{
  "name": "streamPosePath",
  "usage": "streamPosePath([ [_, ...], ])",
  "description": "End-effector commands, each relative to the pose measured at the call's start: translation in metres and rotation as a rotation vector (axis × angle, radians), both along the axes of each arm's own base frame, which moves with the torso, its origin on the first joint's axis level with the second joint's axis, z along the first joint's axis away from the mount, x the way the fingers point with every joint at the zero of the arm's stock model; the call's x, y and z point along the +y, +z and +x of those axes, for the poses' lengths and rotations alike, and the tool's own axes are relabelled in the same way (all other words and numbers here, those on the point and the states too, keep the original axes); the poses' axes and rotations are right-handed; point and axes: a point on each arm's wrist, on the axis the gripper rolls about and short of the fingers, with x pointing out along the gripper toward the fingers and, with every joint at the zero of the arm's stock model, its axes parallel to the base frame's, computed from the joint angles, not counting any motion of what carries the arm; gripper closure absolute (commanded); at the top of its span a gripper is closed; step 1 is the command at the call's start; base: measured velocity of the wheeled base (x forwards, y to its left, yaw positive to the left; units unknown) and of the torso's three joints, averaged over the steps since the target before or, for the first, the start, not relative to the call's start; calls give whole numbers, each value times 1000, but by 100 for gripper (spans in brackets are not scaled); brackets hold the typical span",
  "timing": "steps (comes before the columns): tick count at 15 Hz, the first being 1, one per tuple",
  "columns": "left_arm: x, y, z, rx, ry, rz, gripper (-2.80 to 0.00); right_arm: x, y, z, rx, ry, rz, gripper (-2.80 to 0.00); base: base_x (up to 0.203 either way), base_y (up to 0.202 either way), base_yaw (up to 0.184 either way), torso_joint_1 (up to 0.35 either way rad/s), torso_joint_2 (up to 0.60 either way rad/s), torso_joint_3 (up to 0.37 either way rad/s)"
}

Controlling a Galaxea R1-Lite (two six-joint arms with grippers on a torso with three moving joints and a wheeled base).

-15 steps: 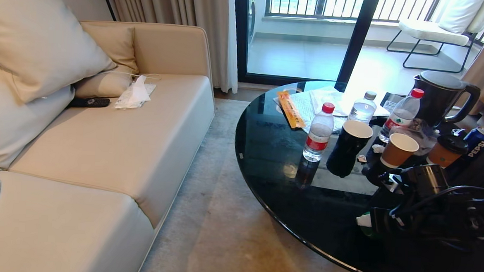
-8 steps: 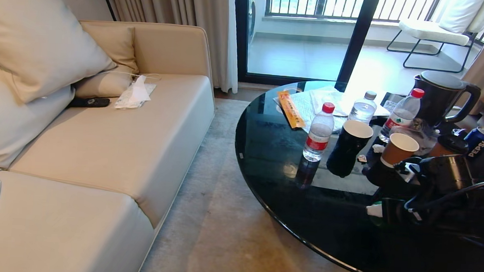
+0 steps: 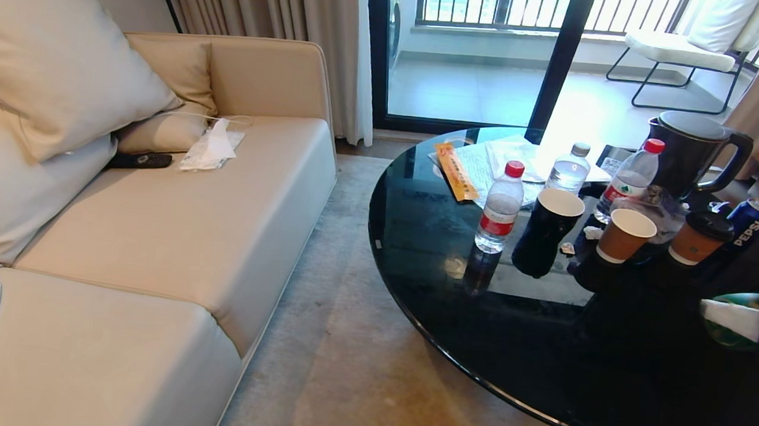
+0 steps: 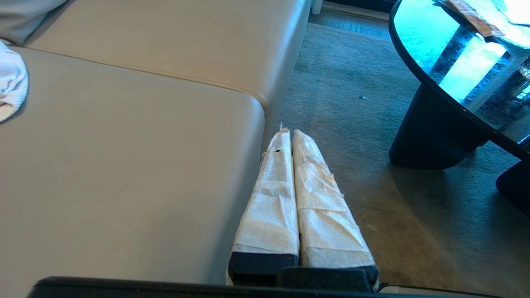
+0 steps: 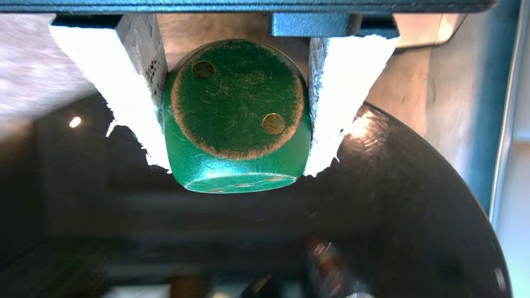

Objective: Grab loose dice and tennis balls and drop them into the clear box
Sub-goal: Put the toys in the box

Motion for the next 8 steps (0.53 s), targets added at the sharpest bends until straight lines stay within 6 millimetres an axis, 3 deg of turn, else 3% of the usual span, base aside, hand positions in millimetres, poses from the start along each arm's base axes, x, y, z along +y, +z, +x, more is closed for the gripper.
streamPosePath([
  [1, 0, 0, 0, 0, 0, -1, 0, -6, 12, -87, -227, -37, 4, 0, 0, 0, 0, 0, 0, 0],
  [4, 0, 0, 0, 1, 0, -1, 0, -9, -28, -145, -293, -78, -1, 0, 0, 0, 0, 0, 0, 0],
  [6, 0, 0, 0, 0, 0, -1, 0, -9, -63, -160, -265, -89, -7, 0, 0, 0, 0, 0, 0, 0],
  [8, 0, 0, 0, 2, 0, -1, 0, -9, -91, -157, -247, -97, -12, 0, 0, 0, 0, 0, 0, 0],
])
